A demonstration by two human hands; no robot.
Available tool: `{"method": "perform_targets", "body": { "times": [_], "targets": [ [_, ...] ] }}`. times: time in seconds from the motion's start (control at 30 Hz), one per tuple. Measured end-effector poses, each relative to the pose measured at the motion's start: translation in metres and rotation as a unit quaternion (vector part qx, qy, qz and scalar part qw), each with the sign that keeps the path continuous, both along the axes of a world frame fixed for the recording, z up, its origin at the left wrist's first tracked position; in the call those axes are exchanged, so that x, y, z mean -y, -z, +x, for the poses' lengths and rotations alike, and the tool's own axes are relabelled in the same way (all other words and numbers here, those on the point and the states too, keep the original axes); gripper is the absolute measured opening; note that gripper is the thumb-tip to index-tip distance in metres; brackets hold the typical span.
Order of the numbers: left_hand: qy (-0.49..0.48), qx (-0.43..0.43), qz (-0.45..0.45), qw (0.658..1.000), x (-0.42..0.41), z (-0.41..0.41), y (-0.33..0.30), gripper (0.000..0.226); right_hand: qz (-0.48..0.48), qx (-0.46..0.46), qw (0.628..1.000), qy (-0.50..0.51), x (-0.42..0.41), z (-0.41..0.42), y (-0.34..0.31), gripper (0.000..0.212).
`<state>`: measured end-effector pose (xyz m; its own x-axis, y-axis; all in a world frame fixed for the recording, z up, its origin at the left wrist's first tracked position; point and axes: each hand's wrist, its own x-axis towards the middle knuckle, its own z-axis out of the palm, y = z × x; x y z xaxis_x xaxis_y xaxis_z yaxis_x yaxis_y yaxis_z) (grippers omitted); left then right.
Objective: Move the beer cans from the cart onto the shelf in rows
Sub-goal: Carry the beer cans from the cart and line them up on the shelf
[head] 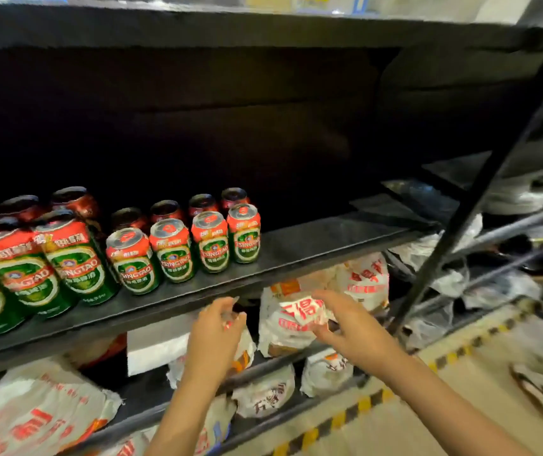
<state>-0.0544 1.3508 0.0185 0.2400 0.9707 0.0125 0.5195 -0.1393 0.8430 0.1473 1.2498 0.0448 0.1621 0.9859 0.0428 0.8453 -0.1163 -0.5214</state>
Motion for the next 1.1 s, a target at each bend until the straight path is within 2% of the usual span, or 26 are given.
{"method": "perform_targets", "body": {
  "times": [0.17, 0.27, 0.37, 0.6, 0.67, 0.87, 1.1],
  "targets": [
    [0.198, -0.089, 0.046, 0.975, 0.066, 0.007, -0.008, 0.037, -0.030, 0.018, 0.989, 0.145, 0.114, -0.009, 0.008, 0.047],
    [0.298, -0.070, 0.017, 0.952, 0.108, 0.031, -0.008, 0.035, -0.045, -0.006, 0.969, 0.242, 0.191, -0.016, 0.015, 0.047],
    [0.396, -0.047, -0.047, 0.916, 0.156, 0.063, -0.006, 0.030, -0.044, -0.042, 0.932, 0.358, 0.277, -0.031, 0.014, 0.045],
    [0.589, -0.017, -0.078, 0.804, 0.296, 0.108, -0.013, 0.024, 0.001, -0.120, 0.777, 0.618, 0.469, -0.096, 0.020, 0.040],
    [0.625, -0.010, -0.083, 0.776, 0.332, 0.112, -0.014, 0.021, 0.013, -0.131, 0.741, 0.658, 0.504, -0.117, 0.021, 0.038],
    [0.747, -0.018, -0.108, 0.656, 0.505, 0.109, -0.018, 0.018, 0.052, -0.155, 0.610, 0.776, 0.641, -0.213, 0.021, 0.032],
    [0.837, -0.019, -0.150, 0.526, 0.727, 0.051, -0.019, 0.020, 0.076, -0.146, 0.484, 0.859, 0.799, -0.321, 0.011, 0.032]
  ]
}}
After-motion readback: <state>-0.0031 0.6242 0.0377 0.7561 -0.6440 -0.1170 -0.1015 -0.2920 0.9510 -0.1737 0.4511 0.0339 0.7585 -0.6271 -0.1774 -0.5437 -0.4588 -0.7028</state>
